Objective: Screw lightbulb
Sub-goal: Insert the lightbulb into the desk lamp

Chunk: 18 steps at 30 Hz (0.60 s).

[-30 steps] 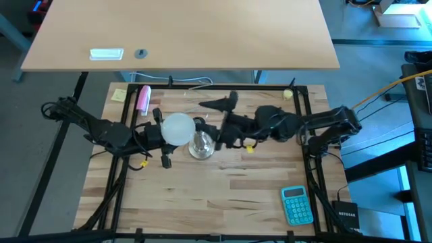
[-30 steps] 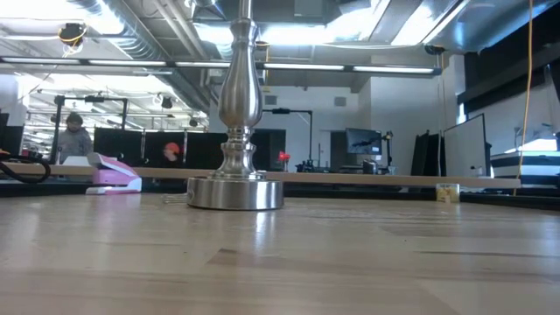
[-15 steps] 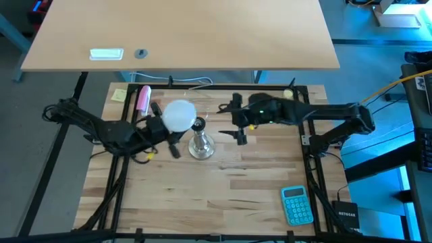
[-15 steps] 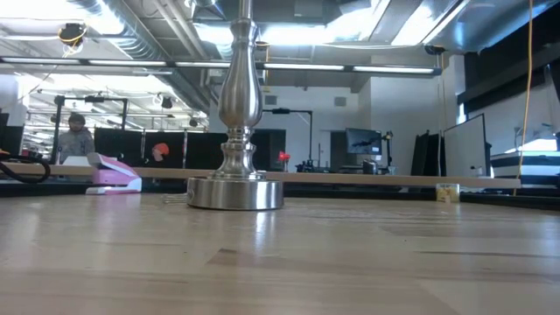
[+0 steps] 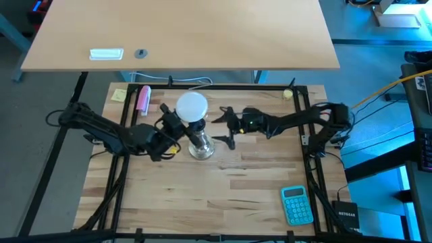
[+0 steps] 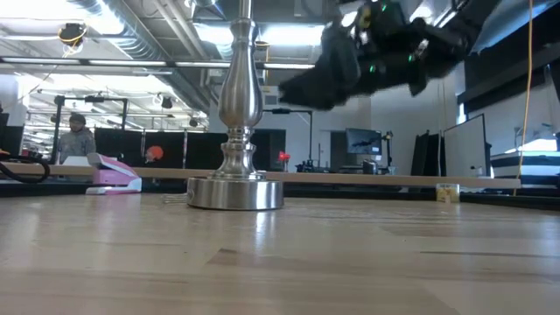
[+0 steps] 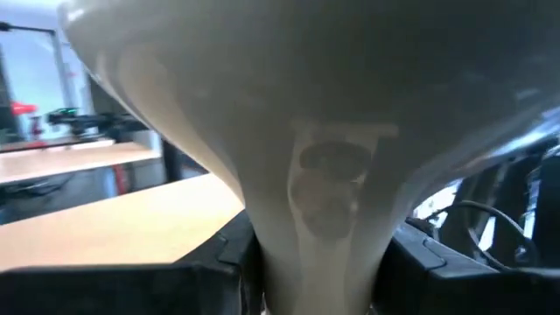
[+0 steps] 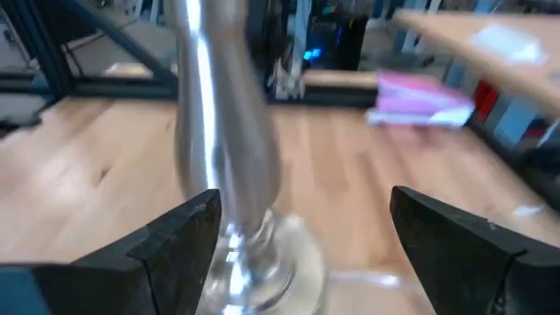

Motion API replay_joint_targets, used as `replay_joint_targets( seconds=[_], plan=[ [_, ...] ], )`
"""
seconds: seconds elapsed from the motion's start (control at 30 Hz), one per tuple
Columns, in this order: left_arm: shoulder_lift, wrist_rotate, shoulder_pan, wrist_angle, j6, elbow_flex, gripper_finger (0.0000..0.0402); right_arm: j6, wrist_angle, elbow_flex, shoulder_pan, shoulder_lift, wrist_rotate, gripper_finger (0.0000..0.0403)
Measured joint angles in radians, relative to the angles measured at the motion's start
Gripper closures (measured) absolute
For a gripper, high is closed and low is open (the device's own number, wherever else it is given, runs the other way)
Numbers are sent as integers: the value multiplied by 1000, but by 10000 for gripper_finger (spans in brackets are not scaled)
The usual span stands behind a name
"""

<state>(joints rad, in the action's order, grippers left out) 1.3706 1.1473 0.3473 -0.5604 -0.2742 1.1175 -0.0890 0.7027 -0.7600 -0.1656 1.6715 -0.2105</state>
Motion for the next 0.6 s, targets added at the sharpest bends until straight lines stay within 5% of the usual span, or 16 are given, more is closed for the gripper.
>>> replay_joint_targets(
  seconds=[0.6],
  plan=[
    [10,17,19,46,110,0,268,39,99,-1,2,80,9,68]
  ],
)
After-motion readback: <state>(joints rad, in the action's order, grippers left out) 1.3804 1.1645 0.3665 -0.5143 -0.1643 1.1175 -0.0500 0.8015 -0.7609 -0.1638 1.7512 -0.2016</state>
